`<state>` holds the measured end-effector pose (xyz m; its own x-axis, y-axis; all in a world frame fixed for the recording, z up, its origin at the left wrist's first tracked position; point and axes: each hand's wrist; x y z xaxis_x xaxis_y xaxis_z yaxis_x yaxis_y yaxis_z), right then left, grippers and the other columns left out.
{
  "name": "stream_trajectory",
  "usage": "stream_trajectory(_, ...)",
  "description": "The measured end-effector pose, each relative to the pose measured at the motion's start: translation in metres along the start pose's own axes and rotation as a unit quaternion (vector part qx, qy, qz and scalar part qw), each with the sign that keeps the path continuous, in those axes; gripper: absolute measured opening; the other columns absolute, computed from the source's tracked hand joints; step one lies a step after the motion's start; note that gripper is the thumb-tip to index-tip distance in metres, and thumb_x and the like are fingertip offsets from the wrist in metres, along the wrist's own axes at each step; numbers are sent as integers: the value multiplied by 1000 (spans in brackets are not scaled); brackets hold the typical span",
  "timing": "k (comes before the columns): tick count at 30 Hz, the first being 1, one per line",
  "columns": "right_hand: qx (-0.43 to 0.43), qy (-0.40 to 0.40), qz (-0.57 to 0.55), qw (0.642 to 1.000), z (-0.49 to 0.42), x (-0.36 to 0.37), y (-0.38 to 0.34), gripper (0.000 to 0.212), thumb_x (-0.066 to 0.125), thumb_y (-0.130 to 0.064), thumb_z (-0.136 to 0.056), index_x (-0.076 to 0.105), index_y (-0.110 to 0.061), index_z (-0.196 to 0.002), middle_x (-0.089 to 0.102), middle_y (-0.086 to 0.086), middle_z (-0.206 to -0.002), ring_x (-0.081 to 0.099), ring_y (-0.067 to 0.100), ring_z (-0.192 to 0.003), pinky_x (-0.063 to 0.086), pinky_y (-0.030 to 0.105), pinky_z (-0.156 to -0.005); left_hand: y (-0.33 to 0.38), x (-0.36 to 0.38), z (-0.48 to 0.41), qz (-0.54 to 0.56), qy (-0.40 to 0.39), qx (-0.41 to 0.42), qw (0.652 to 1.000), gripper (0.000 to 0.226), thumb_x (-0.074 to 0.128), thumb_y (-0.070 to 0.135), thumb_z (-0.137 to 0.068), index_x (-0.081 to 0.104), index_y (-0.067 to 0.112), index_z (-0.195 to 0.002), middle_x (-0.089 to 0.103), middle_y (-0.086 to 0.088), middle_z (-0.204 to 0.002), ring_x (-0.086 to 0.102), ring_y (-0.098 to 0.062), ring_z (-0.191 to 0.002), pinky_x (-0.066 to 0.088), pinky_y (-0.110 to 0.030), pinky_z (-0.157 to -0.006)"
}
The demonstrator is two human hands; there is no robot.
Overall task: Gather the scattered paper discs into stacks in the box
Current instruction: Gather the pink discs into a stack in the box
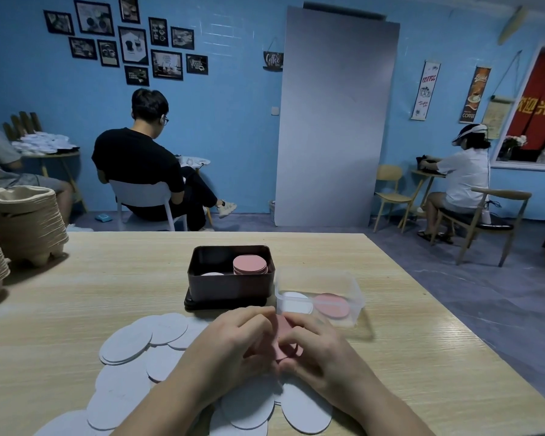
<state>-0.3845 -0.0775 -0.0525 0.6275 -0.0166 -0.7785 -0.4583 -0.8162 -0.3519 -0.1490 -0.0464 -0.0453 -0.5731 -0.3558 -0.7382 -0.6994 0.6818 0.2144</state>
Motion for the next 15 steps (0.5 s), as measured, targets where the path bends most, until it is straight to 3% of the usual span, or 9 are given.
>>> stream_trajectory(3, 4, 19, -6, 1000, 0, 1, 1, 19, 69, -44, -93, 61, -29, -100, 55, -15, -138, 52, 7, -122, 43, 20, -100, -1, -3, 4, 34, 5, -36, 999, 40, 81, 45, -76, 54, 25, -97, 62, 16, -123, 61, -6, -103, 53, -22, -76)
stream_trajectory(5, 10, 29, -1, 1000, 1, -1, 1, 18, 69, -45, -93, 61, -30, -100, 55, -16, -140, 50, 6, -127, 40, 19, -103, -5, -3, 7, 55, -3, -82, 995, 41, 75, 53, -76, 51, 33, -103, 64, 17, -124, 60, 2, -114, 54, -22, -82)
stream_trajectory(11, 20, 27, -9, 999, 2, -2, 0, 20, 69, -48, -91, 60, -32, -98, 57, -10, -142, 48, 6, -133, 41, 26, -107, -8, 3, 7, 116, -12, -107, 987, 34, 79, 33, -78, 53, 32, -99, 70, 6, -116, 56, 15, -106, 55, -16, -75)
stream_trajectory(15, 12, 24, -19, 999, 0, -3, -1, 26, 73, -49, -88, 61, -28, -96, 59, -8, -137, 54, 11, -127, 47, 32, -102, -5, 3, 6, 139, -7, -110, 984, 35, 83, 29, -75, 54, 30, -94, 69, 3, -110, 58, -3, -92, 53, -15, -71)
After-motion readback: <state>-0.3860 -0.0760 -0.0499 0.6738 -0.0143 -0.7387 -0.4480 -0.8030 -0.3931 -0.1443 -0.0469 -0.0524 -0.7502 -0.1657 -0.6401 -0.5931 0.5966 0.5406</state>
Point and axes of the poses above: each hand's wrist, its own z-axis away from the middle knuckle, its own x-axis out of the palm, y = z × x
